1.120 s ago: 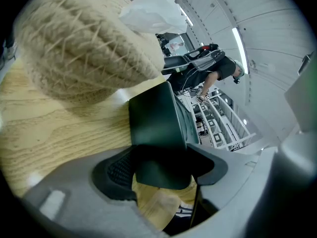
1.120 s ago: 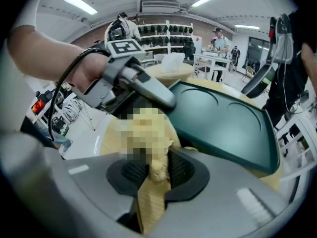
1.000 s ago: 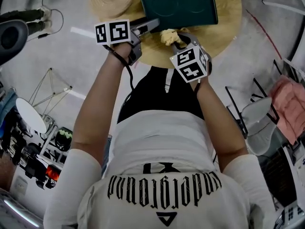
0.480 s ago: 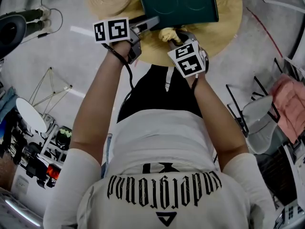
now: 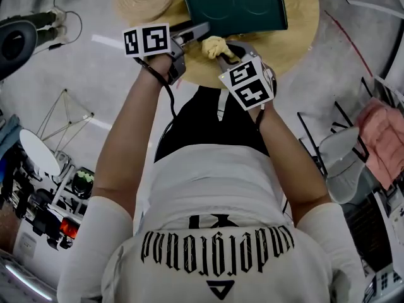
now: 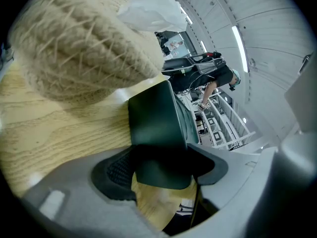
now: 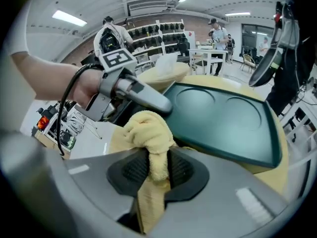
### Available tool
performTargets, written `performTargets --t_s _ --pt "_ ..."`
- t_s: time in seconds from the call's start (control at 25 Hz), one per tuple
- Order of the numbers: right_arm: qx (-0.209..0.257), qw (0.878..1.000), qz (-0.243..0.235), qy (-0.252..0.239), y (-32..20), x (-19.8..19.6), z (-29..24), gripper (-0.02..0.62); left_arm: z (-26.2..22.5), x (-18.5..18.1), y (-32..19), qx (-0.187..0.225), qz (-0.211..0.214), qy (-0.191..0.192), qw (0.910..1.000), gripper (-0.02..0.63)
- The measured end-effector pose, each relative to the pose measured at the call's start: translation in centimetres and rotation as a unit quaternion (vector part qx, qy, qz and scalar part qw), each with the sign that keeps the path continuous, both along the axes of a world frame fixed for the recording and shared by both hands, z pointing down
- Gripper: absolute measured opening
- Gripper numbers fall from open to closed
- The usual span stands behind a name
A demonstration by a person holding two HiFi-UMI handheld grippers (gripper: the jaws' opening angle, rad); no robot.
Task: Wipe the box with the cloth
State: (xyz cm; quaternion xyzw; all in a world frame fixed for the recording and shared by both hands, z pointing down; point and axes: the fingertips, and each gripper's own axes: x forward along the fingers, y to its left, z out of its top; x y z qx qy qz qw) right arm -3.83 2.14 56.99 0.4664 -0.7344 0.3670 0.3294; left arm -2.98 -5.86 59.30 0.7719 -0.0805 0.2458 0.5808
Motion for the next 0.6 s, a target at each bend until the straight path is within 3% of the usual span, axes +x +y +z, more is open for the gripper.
performTargets --t_s 0.16,0.4,0.6 --pt "-0.006 0.998 0.059 0.001 1.1 6.4 -1.3 0.078 -0.2 0.2 0.0 0.002 0.004 -0.001 1.0000 0.331" --pt "-0.019 0.990 0.132 0.047 3.9 16.5 -1.0 0.080 -0.2 0.2 0.1 0.002 0.009 -0.003 1.0000 0.333" --pt "-0.035 0.980 0.175 0.088 6.2 21.6 0.2 0.080 -0.2 -0.2 0.0 0.000 0.010 -0.003 0.9999 0.334"
